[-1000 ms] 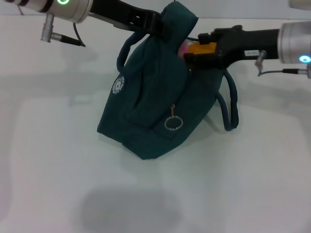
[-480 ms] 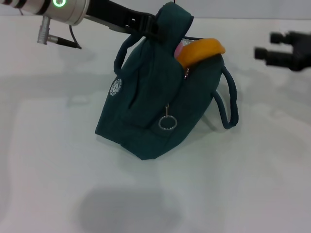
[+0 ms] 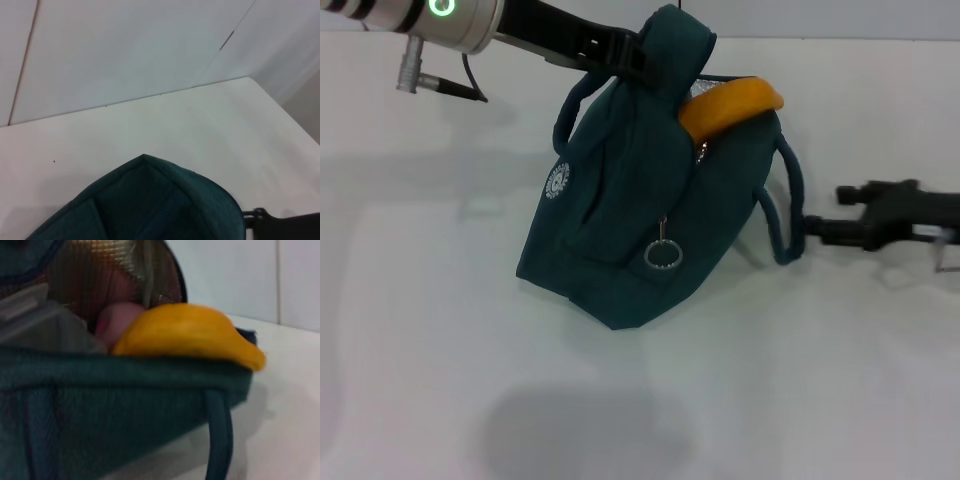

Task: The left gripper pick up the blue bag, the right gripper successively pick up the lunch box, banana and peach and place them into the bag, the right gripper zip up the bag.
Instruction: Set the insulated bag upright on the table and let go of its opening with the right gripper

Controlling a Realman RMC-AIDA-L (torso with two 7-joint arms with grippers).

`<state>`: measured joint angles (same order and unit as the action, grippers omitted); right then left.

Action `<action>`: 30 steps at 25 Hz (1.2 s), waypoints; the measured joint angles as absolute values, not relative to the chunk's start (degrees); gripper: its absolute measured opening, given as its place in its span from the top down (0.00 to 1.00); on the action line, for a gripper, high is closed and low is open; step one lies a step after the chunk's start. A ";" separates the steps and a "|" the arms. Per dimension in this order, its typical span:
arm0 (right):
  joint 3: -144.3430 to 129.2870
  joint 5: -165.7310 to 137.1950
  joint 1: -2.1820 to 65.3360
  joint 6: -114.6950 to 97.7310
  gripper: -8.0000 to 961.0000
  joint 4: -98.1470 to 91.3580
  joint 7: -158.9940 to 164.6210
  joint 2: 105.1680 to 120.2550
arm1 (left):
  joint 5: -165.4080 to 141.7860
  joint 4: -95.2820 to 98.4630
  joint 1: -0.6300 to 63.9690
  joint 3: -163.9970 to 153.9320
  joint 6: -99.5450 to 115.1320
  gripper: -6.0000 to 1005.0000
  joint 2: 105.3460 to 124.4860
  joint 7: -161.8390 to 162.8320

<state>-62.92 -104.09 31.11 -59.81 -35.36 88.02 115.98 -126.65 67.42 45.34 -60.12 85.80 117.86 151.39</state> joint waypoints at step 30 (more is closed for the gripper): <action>-73.75 -71.20 31.35 -35.35 0.27 -43.55 64.34 116.17 | -126.17 67.81 42.65 -60.11 86.70 0.96 117.77 151.17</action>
<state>-73.75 -71.20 31.35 -35.35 -43.55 64.34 116.17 -126.17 67.81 42.65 -60.11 86.70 117.77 151.17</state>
